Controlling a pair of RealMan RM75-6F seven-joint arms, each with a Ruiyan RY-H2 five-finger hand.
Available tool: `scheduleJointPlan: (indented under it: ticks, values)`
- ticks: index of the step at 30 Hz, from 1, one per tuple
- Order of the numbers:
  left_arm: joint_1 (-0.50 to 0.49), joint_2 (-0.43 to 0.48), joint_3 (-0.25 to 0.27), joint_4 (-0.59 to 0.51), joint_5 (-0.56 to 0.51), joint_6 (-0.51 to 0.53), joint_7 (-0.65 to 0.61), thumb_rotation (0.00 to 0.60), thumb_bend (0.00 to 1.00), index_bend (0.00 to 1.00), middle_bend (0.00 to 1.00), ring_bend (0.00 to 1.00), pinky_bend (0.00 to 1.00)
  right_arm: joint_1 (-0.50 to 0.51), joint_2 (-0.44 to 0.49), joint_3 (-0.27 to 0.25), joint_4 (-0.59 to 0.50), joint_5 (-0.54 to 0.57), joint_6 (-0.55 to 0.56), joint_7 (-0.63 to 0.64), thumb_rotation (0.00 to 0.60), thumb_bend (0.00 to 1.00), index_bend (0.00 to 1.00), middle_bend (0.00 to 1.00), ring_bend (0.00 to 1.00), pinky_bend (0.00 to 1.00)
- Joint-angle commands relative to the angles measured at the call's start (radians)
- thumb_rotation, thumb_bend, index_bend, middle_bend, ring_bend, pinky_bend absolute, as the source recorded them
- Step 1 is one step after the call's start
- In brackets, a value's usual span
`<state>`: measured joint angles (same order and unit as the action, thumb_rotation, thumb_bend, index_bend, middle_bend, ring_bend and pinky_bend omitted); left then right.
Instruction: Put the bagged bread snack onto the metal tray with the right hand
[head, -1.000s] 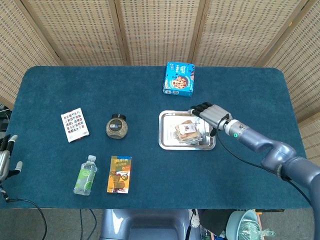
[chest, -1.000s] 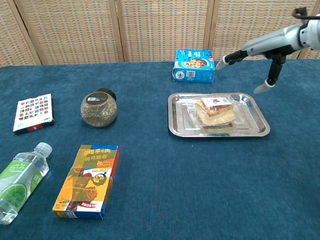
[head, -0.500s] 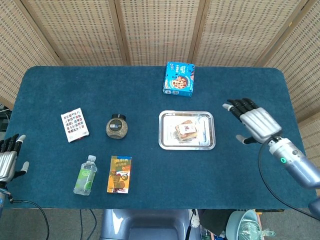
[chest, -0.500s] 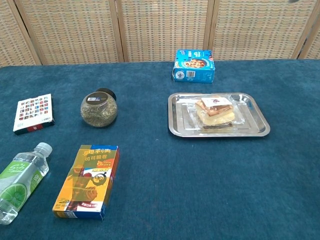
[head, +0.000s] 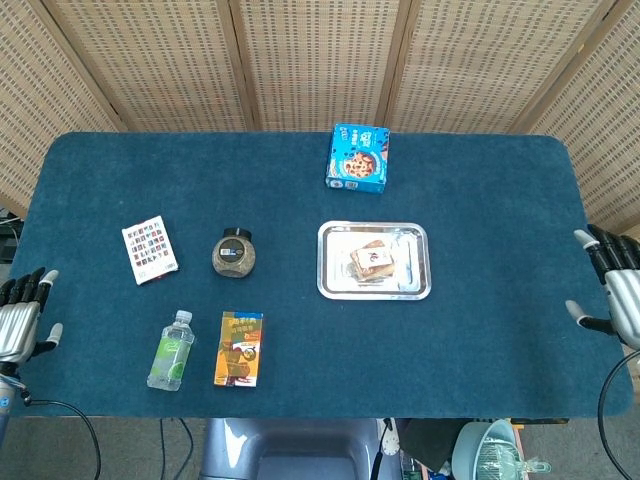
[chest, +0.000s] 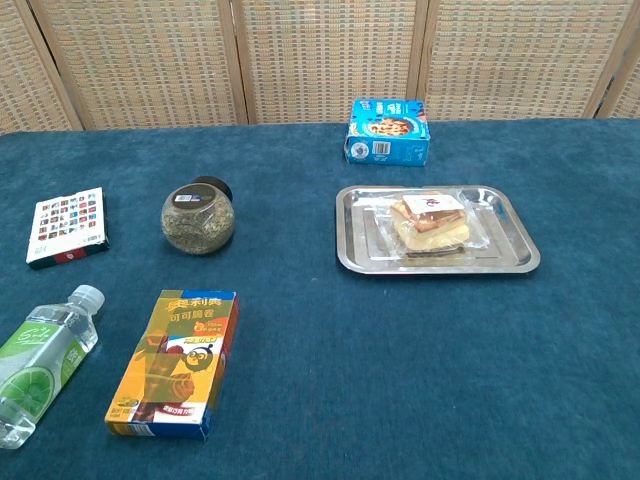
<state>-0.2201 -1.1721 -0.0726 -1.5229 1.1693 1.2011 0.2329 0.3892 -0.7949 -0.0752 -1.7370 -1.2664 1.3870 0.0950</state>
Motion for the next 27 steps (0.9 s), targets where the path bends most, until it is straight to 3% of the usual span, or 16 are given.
scheduleJointPlan:
  ticks: [1,15,27]
  values:
    - [-0.002,-0.002,0.003,0.002,0.002,-0.005,0.001,0.600,0.42,0.00,0.00,0.00,0.00,-0.055,-0.047,0.008,0.045,0.020,0.043,0.016,0.600,0.31,0.01,0.00,0.00,0.00]
    - [0.003,0.003,0.005,-0.008,0.029,0.023,-0.007,0.600,0.42,0.00,0.00,0.00,0.00,-0.171,-0.105,0.060,0.073,-0.020,0.142,0.003,0.600,0.31,0.01,0.00,0.00,0.00]
    - [0.020,0.006,0.012,0.009,0.034,0.031,-0.041,0.600,0.42,0.00,0.00,0.00,0.00,-0.180,-0.099,0.103,0.059,-0.026,0.078,-0.016,0.600,0.31,0.00,0.00,0.00,0.00]
